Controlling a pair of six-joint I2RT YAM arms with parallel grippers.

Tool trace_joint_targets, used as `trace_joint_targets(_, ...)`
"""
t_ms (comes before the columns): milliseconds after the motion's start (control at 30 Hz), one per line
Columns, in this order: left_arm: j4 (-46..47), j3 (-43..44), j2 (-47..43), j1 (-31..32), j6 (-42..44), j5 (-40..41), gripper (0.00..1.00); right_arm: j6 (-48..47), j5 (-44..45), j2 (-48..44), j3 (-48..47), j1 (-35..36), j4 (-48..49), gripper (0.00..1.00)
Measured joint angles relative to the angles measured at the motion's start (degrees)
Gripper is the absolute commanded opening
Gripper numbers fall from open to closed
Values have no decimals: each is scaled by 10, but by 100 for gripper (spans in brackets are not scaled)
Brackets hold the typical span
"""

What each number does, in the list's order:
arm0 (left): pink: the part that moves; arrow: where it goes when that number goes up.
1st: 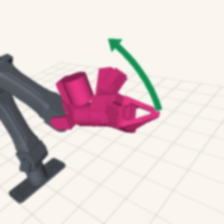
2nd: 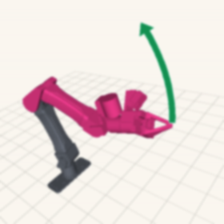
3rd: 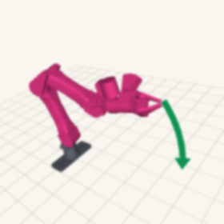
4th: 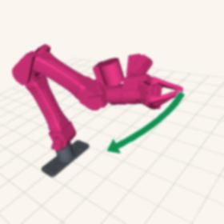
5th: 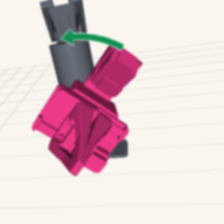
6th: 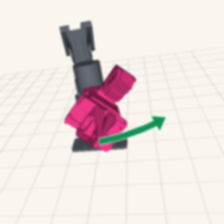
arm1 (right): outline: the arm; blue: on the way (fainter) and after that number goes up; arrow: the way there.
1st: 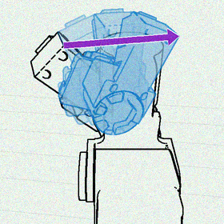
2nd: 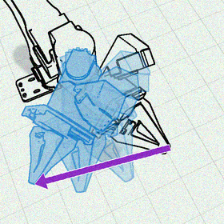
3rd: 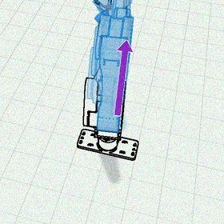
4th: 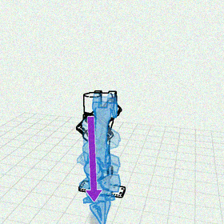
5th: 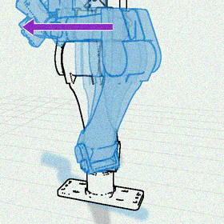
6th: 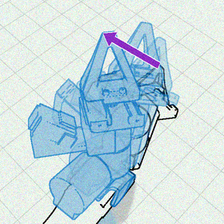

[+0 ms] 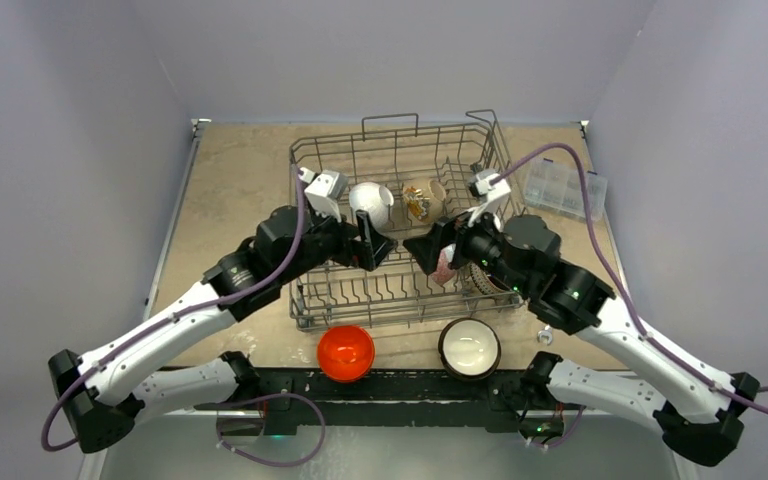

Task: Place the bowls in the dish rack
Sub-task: Place the bowl in the dish rack, then pick up the bowl from the center of the board.

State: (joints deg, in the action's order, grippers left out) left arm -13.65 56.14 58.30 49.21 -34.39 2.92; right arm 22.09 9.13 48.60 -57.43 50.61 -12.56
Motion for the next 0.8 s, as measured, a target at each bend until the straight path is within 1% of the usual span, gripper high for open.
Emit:
trace_joint_targets(100, -6, -20, -39, 0, 36, -16, 91, 10, -23, 38, -7, -5, 2, 99)
trace_joint_targets(167, -2, -38, -70, 0, 59, -42, 92, 15, -50, 63, -7, -19, 4, 99)
trace_joint_targets(233, 13, -61, -101, 0, 81, -75, 96, 23, -91, 84, -7, -48, 6, 99)
trace_joint_targets(333, 55, -97, -132, 0, 107, -134, 96, 36, -157, 105, -7, -108, 16, 99)
trace_joint_targets(467, 120, -139, -131, 11, 142, -212, 96, 53, -242, 125, -5, -173, 43, 99)
trace_joint_targets(567, 150, -150, -100, 30, 181, -267, 96, 66, -310, 140, 2, -218, 66, 99)
trace_joint_targets(633, 152, -151, -86, 42, 214, -289, 95, 73, -343, 147, 10, -240, 79, 99)
trace_joint_targets(700, 146, -151, -81, 51, 250, -303, 92, 76, -366, 151, 17, -256, 85, 99)
trace_joint_targets(800, 123, -151, -81, 67, 282, -307, 90, 76, -385, 154, 20, -264, 87, 99)
